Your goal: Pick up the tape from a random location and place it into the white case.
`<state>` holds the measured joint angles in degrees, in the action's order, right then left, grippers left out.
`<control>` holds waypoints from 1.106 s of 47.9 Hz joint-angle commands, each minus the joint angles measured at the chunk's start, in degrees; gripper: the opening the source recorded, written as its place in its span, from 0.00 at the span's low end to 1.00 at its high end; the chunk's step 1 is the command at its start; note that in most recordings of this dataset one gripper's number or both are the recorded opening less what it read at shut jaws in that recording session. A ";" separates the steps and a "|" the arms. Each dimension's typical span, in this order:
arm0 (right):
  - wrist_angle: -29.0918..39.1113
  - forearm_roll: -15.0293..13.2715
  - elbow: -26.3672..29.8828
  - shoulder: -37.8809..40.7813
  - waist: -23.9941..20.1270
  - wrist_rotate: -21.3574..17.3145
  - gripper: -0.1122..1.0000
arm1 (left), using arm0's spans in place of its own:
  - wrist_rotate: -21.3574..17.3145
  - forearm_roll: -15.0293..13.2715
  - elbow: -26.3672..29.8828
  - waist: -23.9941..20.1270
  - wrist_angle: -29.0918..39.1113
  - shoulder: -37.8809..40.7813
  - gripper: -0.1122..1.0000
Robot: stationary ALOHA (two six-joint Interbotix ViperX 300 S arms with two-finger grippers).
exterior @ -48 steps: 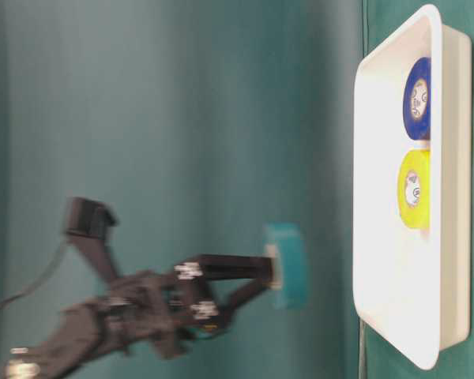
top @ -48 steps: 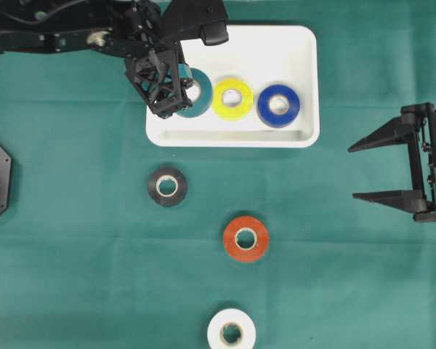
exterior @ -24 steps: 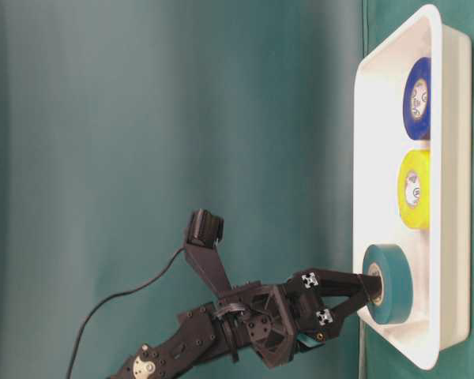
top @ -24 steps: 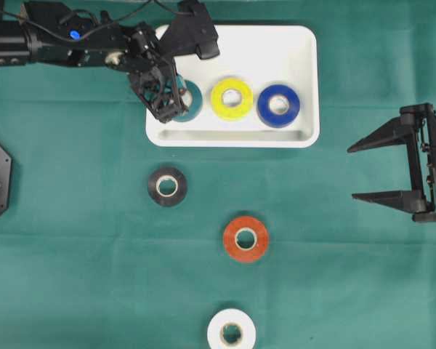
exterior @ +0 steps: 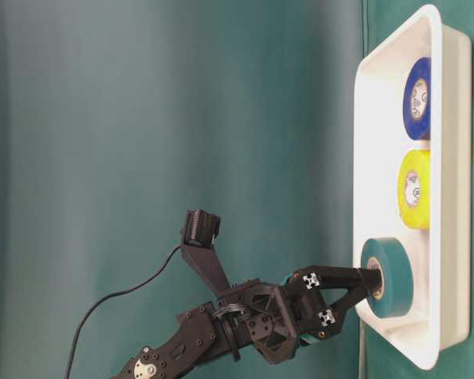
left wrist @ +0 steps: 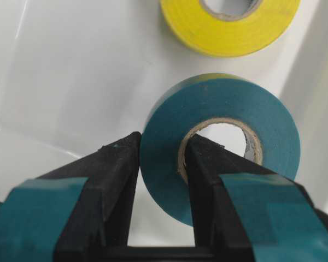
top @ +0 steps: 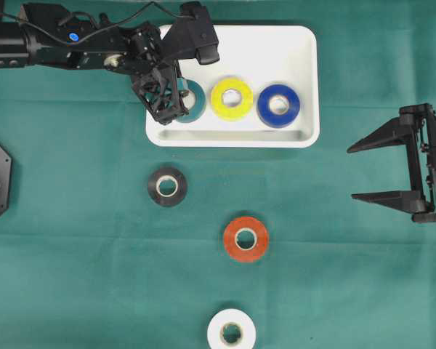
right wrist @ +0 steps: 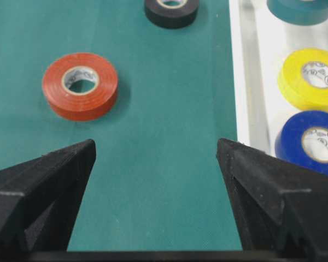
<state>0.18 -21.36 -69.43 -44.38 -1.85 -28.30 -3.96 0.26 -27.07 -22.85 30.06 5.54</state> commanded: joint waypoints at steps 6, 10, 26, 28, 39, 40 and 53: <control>-0.44 -0.09 1.49 0.79 0.09 0.09 0.88 | 0.00 -0.09 0.88 0.00 -0.53 -0.97 0.59; -0.53 -0.09 1.49 0.88 0.09 0.09 0.88 | 0.00 -0.09 0.79 0.00 -0.44 -1.05 0.81; -0.44 -0.09 1.58 0.97 0.09 -0.09 0.88 | -0.09 -0.09 1.05 0.00 0.70 -2.37 0.98; -0.26 -0.09 1.67 0.97 0.09 -0.09 0.88 | -0.09 -0.09 1.32 0.09 1.41 -3.25 0.98; -0.26 -0.09 2.02 0.97 0.09 -0.09 0.88 | -1.93 0.00 3.34 0.09 6.50 -8.26 0.98; -0.26 -0.09 2.02 0.97 0.09 -0.09 0.88 | -2.20 0.00 3.43 0.09 6.94 -8.79 0.98; -0.26 -0.09 2.29 0.97 0.09 -0.09 0.88 | -2.37 0.00 3.60 0.62 8.09 -11.60 0.98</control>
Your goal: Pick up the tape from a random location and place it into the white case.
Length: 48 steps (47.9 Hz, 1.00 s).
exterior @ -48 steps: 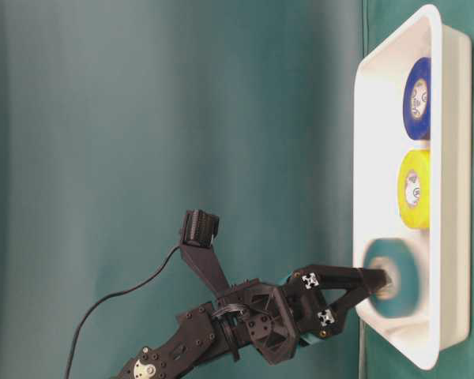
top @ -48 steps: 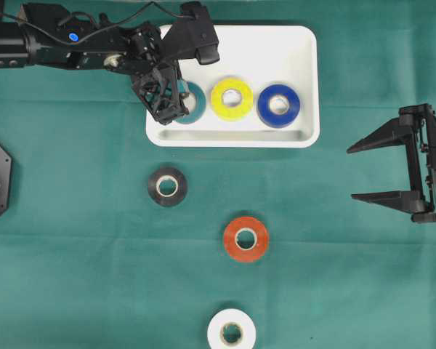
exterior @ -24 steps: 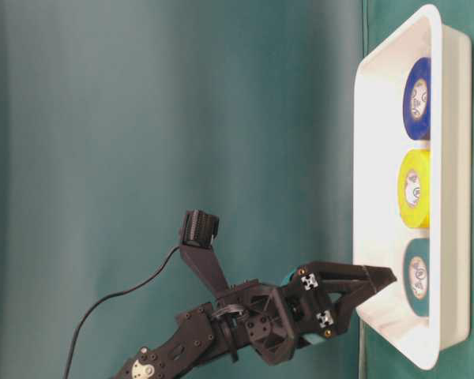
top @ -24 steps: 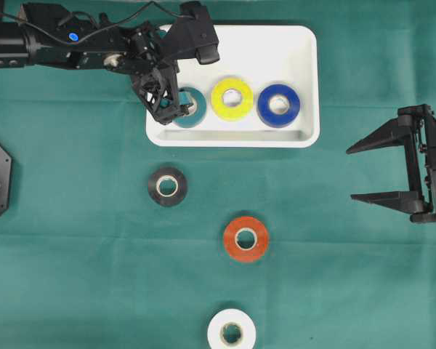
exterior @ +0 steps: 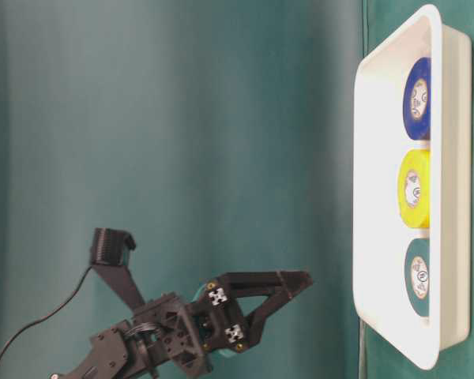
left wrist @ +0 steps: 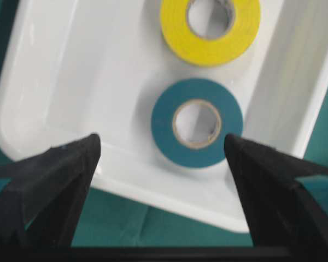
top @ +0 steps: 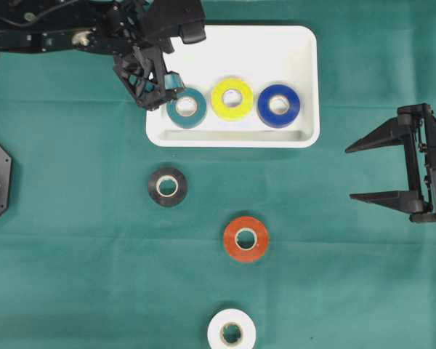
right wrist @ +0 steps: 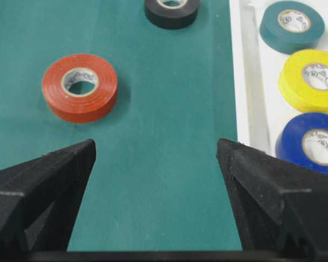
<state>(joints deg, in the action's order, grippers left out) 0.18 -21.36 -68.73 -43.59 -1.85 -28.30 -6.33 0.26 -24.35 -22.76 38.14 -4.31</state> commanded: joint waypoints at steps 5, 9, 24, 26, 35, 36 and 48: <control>-0.26 -0.09 1.76 0.18 0.09 -0.09 0.88 | 0.18 0.00 0.18 2.55 0.09 -2.20 0.98; 0.00 0.00 1.85 0.18 0.09 -0.09 0.88 | 0.35 -0.09 0.00 5.45 0.00 -2.72 0.97; 0.35 -0.09 2.55 0.18 0.09 0.00 0.88 | 1.67 -0.09 0.35 17.93 -2.99 -4.22 0.97; 0.44 -0.09 2.64 0.18 0.09 0.00 0.88 | 1.93 -0.09 0.35 18.72 -3.69 -4.48 0.97; 0.53 -0.09 3.08 0.18 0.09 0.00 0.88 | 2.20 -0.09 -0.53 19.60 -5.89 -5.36 0.97; 0.53 -0.09 3.16 0.18 0.09 0.00 0.88 | 2.20 -0.09 -0.53 19.60 -5.98 -5.54 0.97; 0.79 -0.09 5.19 0.18 0.09 0.09 0.88 | 2.20 -0.09 -2.20 20.21 -10.02 -8.17 0.97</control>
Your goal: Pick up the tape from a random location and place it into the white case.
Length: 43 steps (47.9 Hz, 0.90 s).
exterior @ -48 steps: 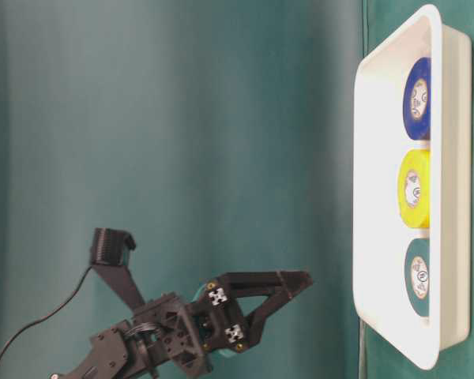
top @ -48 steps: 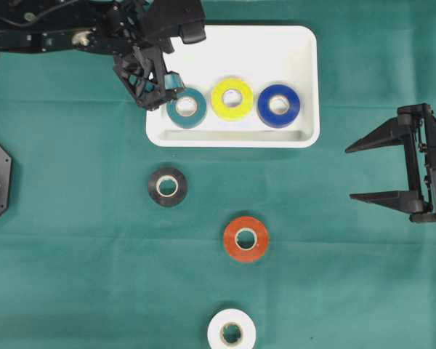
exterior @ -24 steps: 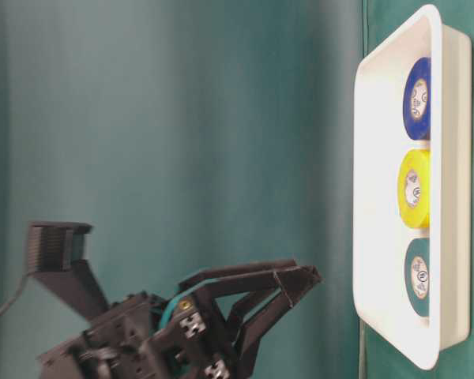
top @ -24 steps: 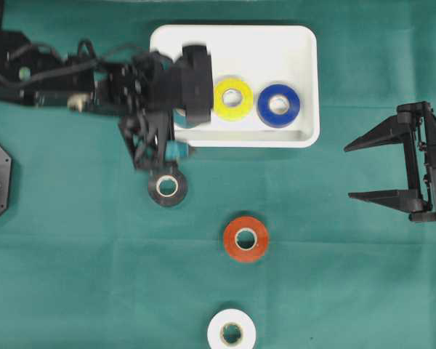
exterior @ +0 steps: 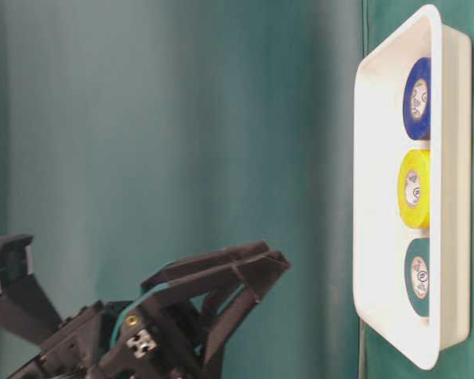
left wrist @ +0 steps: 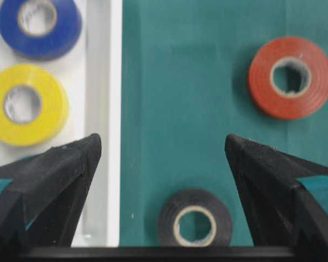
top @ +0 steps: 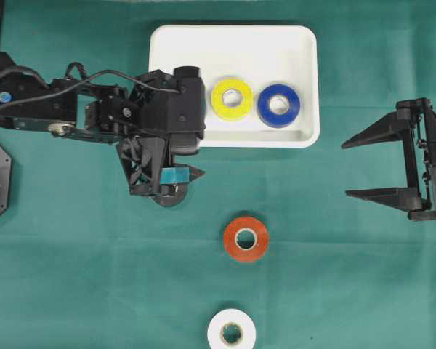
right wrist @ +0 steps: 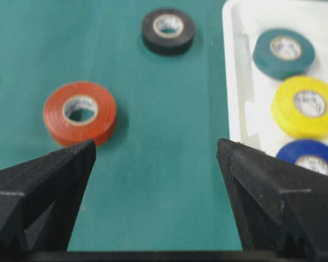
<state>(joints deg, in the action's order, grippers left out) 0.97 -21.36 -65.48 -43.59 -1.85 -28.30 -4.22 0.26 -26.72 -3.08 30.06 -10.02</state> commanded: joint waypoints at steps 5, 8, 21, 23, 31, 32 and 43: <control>0.79 -0.09 2.90 0.18 0.09 0.09 0.88 | 0.09 -0.09 -0.88 0.97 -4.22 -4.31 0.97; 1.05 -0.09 3.34 0.18 0.09 0.09 0.88 | 0.09 -0.09 -1.49 1.41 -5.62 -5.54 0.97; 1.05 -1.76 5.80 -0.18 0.09 0.09 0.88 | 0.09 -0.18 -5.80 3.08 -13.36 -10.90 0.97; 0.97 -2.29 6.24 -0.18 0.09 0.09 0.88 | 0.09 -0.35 -6.68 3.25 -14.41 -11.78 0.97; 0.97 -3.69 7.91 -0.44 0.09 0.09 0.88 | 0.18 -0.35 -8.96 3.87 -17.49 -14.33 0.97; 0.88 -3.87 8.00 -0.44 0.09 0.09 0.88 | 0.18 -0.44 -9.23 3.96 -17.84 -14.68 0.97; 0.53 -4.57 8.61 -2.29 0.09 0.09 0.88 | 0.18 -0.44 -12.13 5.71 -21.62 -17.84 0.97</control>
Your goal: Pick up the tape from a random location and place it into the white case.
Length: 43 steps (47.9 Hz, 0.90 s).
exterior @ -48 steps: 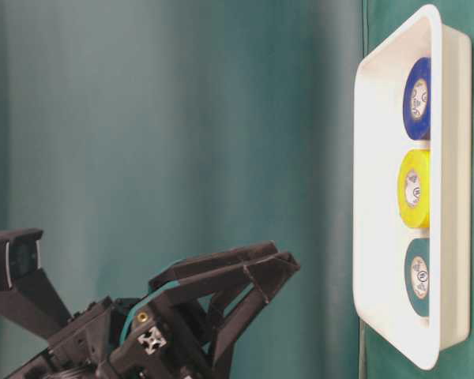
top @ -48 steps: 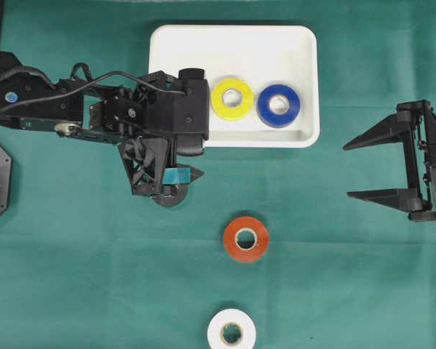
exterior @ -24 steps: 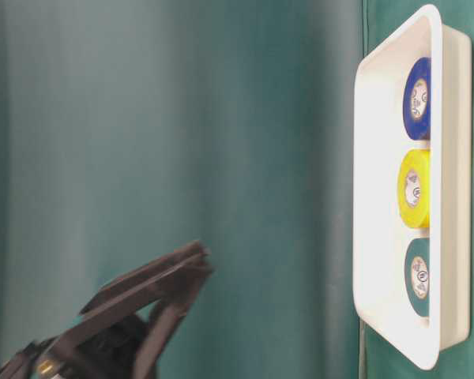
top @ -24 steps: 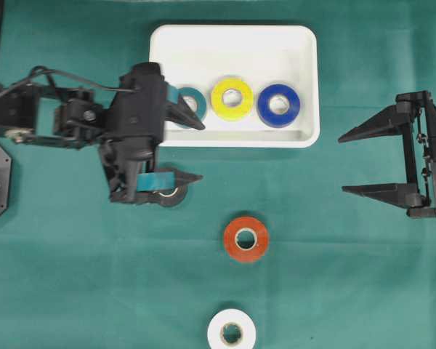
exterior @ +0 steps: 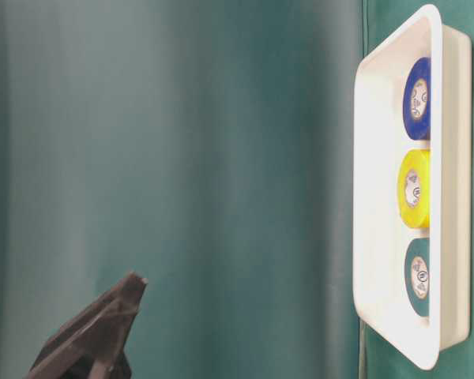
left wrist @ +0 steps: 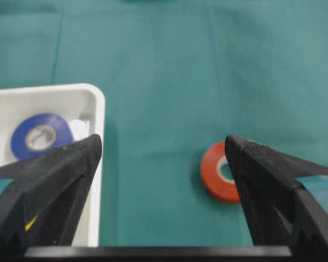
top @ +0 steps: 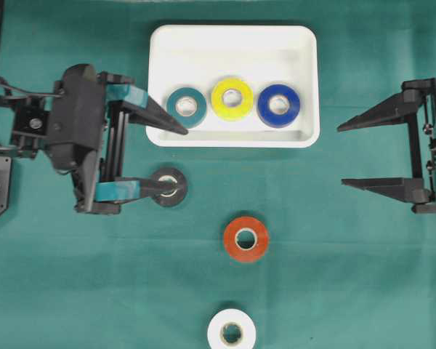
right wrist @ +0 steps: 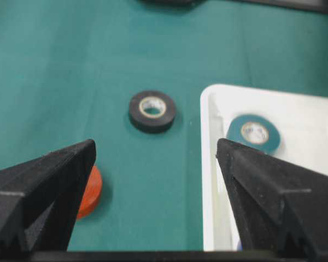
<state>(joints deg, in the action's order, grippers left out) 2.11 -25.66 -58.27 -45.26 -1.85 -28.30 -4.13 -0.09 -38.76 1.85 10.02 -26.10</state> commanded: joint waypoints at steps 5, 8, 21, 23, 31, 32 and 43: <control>-0.62 -0.26 1.32 -1.58 0.09 0.09 0.88 | 0.09 0.00 -1.76 1.85 -2.99 -3.60 0.97; -0.62 -0.26 1.32 -2.02 0.09 0.09 0.88 | 0.09 -0.09 -2.72 2.29 -3.87 -4.66 0.97; -0.26 -0.26 0.88 -2.99 0.09 0.09 0.88 | 0.09 -0.26 -6.68 3.16 -4.57 -9.93 0.97; -0.26 -0.26 0.79 -3.08 0.09 0.09 0.88 | 0.18 -0.26 -7.21 3.34 -4.57 -10.63 0.97; -0.26 -0.26 -0.09 -3.43 0.09 0.09 0.88 | 0.18 -0.26 -9.76 3.34 -4.66 -12.92 0.97; -0.26 -0.26 -0.26 -3.43 0.09 0.09 0.88 | 0.18 -0.26 -10.11 3.34 -4.75 -13.18 0.97; 0.53 -0.26 -2.02 -4.83 0.09 0.09 0.86 | 0.18 -0.26 -13.71 3.43 -5.54 -16.17 0.97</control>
<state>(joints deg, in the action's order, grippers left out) 2.64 -25.75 -60.38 -49.75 -1.85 -28.30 -4.04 -0.26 -52.47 5.10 5.19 -41.13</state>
